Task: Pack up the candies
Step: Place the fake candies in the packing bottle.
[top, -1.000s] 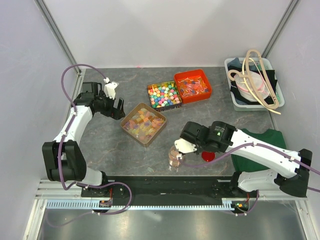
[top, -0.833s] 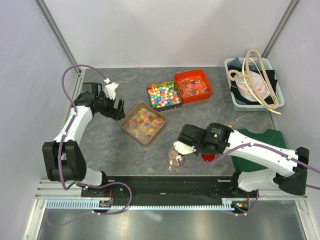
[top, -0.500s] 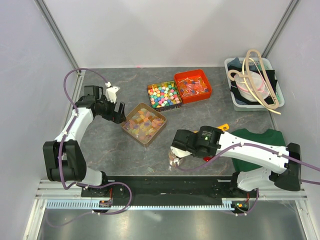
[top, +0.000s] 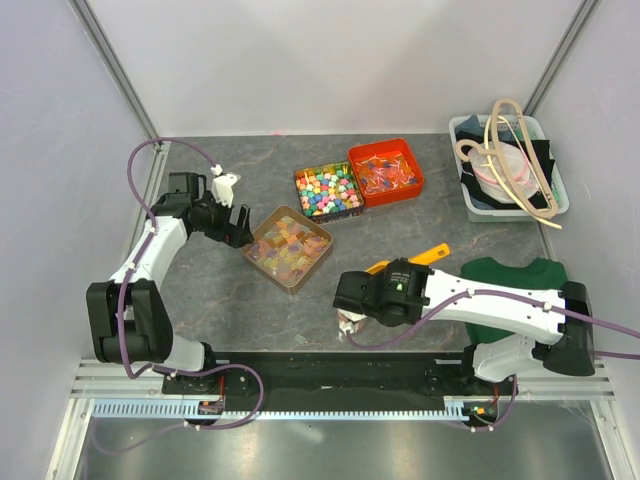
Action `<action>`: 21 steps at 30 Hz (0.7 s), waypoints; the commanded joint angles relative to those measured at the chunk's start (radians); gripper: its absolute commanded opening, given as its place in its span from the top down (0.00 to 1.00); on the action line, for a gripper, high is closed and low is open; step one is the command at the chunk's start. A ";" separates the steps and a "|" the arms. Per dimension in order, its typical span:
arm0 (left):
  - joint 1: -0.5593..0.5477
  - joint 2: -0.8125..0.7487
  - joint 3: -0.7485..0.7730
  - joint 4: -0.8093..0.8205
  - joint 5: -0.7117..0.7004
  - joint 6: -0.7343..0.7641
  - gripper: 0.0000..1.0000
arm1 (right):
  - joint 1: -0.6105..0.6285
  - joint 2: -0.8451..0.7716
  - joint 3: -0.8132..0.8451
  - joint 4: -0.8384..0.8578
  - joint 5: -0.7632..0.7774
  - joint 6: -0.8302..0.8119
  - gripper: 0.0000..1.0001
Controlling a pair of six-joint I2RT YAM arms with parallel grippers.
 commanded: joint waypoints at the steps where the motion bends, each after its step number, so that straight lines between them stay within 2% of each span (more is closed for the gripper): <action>1: 0.008 -0.026 -0.009 0.031 0.036 0.010 0.01 | 0.018 0.010 0.027 -0.054 0.101 0.019 1.00; 18: 0.010 -0.032 -0.018 0.040 0.048 0.013 0.01 | 0.058 0.016 -0.008 -0.069 0.222 -0.001 1.00; 21: 0.010 -0.037 -0.019 0.043 0.054 0.012 0.01 | 0.049 0.013 0.067 -0.040 0.202 -0.038 1.00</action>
